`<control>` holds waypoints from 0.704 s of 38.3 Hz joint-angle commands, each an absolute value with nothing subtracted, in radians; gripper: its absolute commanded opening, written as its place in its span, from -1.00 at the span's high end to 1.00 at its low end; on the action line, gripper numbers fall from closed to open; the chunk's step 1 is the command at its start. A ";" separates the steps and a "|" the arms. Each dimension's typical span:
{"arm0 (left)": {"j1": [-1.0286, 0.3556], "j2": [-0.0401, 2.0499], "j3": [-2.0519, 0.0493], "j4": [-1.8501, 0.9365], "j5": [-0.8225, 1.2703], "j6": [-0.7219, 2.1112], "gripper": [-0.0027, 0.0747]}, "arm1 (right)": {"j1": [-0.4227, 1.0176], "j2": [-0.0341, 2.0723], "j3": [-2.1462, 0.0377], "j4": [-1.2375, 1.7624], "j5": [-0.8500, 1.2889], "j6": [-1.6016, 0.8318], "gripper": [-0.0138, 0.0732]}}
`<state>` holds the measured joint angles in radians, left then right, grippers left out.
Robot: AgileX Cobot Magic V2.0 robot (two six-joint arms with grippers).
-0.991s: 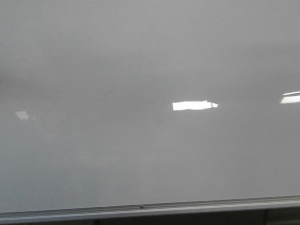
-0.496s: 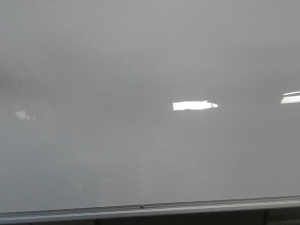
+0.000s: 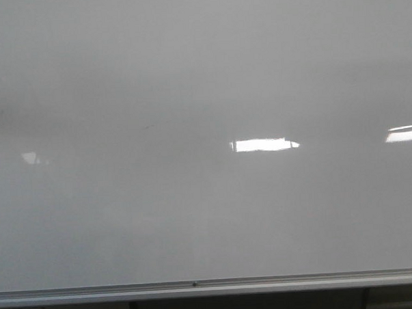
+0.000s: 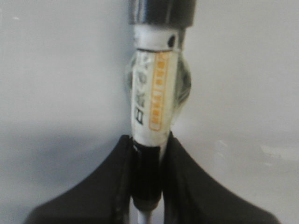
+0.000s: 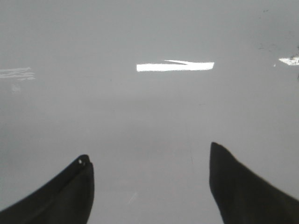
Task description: Write number 0 on whiteboard
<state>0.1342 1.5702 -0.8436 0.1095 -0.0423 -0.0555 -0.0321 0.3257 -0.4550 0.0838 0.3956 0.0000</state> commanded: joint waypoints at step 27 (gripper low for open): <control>-0.447 1.486 -1.051 -0.737 0.973 0.718 0.98 | -0.038 0.668 -0.693 0.223 0.654 -0.073 -0.56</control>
<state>-0.4004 1.5293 -1.0172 -0.6275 0.9071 0.6493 -0.0321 0.6215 -0.6302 0.1534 0.6459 -0.0154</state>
